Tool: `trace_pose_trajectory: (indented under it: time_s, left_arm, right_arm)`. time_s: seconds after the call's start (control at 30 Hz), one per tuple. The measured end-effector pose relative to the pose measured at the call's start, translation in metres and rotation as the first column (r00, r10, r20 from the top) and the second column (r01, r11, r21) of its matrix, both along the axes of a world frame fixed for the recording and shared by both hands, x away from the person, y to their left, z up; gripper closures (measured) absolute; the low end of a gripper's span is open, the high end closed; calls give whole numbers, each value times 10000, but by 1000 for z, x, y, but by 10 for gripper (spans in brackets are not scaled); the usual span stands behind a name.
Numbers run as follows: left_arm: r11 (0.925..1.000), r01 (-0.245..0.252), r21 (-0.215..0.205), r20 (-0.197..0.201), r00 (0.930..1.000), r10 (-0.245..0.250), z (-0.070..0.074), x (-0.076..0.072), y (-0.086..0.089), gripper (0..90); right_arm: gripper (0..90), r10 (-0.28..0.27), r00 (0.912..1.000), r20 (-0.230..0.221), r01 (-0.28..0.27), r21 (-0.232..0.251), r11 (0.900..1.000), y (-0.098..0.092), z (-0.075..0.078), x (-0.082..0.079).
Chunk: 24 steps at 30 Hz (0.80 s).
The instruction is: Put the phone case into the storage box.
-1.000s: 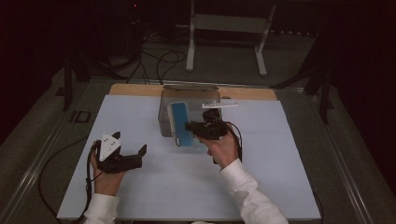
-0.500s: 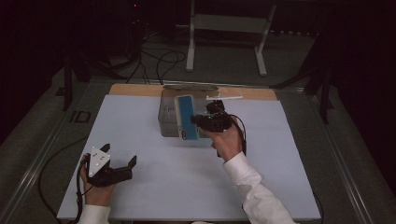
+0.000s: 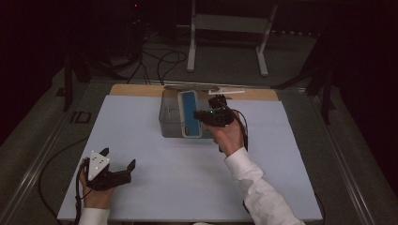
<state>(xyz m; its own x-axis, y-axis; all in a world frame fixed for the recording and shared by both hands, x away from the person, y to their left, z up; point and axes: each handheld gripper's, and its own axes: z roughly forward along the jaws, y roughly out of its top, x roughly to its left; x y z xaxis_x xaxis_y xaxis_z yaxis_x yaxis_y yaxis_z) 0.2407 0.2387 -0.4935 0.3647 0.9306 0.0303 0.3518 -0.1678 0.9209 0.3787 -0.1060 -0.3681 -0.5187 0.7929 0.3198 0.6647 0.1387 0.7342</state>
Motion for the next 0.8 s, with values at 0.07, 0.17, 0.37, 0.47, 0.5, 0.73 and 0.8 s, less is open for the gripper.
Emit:
trace_pose_trajectory:
  time_s: [0.07,0.17,0.37,0.47,0.5,0.73,0.8]
  left_arm:
    - [10000,40,35,22,10000,-40,0,0,0,2]
    - [10000,9,64,1,10000,-9,-1,0,0,2]
    - [10000,-27,65,-65,10000,28,-3,1,-1,2]
    - [9999,-39,104,-64,10000,40,-3,1,-1,2]
    - [9999,-41,121,-67,10000,42,-3,1,-1,2]
    - [9998,-92,151,-54,9999,93,-4,2,-1,2]
    - [9998,-111,149,-42,9999,111,-4,1,-1,2]
  right_arm:
    - [820,-76,10000,-46,75,-83,9999,0,0,4]
    - [819,-118,9999,-53,117,-157,9998,0,2,8]
    - [820,-316,9994,-104,314,-216,9993,-1,5,17]
    - [819,-374,9993,-93,372,-282,9989,-1,6,19]
    - [819,-381,9993,-38,379,-336,9987,-1,8,21]
    - [819,-488,9988,75,492,-615,9969,-2,14,27]
    - [819,-528,9985,114,534,-647,9965,-3,15,29]
